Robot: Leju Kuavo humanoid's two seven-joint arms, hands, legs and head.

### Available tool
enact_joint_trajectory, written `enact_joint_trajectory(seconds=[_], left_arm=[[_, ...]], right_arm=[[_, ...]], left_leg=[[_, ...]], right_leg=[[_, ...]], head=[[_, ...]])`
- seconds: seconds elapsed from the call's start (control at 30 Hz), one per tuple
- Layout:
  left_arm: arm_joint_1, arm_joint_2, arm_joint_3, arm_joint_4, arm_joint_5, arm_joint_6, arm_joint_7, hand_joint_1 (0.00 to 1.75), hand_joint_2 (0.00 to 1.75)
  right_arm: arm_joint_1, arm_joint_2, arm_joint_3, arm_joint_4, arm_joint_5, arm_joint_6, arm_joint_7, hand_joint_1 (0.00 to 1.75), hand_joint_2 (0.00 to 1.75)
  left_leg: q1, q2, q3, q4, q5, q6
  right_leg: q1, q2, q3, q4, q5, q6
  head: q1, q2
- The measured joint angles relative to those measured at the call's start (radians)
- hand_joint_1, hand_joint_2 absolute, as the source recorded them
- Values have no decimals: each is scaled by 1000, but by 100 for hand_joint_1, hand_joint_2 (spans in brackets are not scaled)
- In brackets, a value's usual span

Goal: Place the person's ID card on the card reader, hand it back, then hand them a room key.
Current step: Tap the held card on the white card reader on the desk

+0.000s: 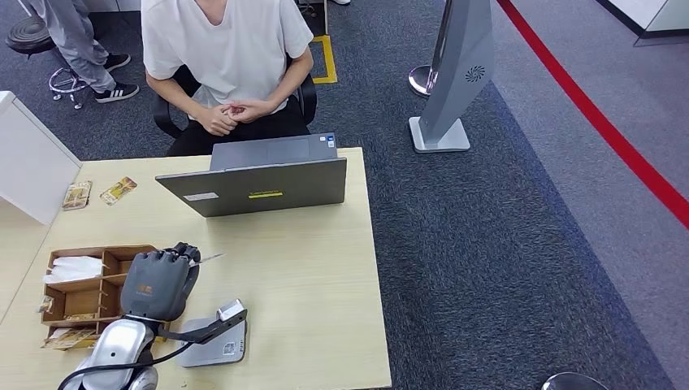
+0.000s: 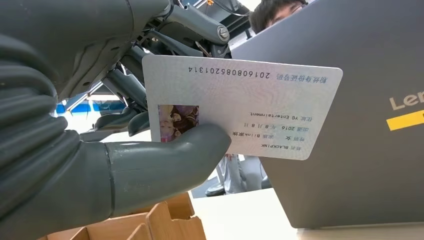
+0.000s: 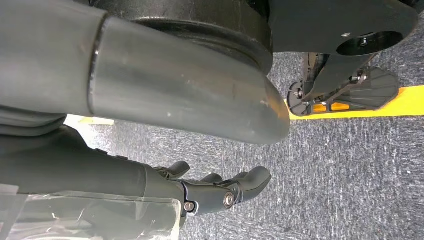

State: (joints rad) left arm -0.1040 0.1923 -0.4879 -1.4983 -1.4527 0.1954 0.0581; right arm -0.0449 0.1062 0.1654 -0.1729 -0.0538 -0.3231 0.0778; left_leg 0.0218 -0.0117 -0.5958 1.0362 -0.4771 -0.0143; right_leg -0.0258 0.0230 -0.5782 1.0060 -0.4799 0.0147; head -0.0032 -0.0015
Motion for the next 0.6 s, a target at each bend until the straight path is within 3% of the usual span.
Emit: enact_joint_trajectory(seconds=[0.6], left_arm=[[14, 27, -18, -36, 0, -2, 3, 175, 175]], right_arm=[[0, 2, -9, 0, 0, 0, 0, 0, 0]], left_leg=[[0, 0, 0, 0, 0, 0]], right_leg=[[0, 0, 0, 0, 0, 0]], head=[[0, 0]])
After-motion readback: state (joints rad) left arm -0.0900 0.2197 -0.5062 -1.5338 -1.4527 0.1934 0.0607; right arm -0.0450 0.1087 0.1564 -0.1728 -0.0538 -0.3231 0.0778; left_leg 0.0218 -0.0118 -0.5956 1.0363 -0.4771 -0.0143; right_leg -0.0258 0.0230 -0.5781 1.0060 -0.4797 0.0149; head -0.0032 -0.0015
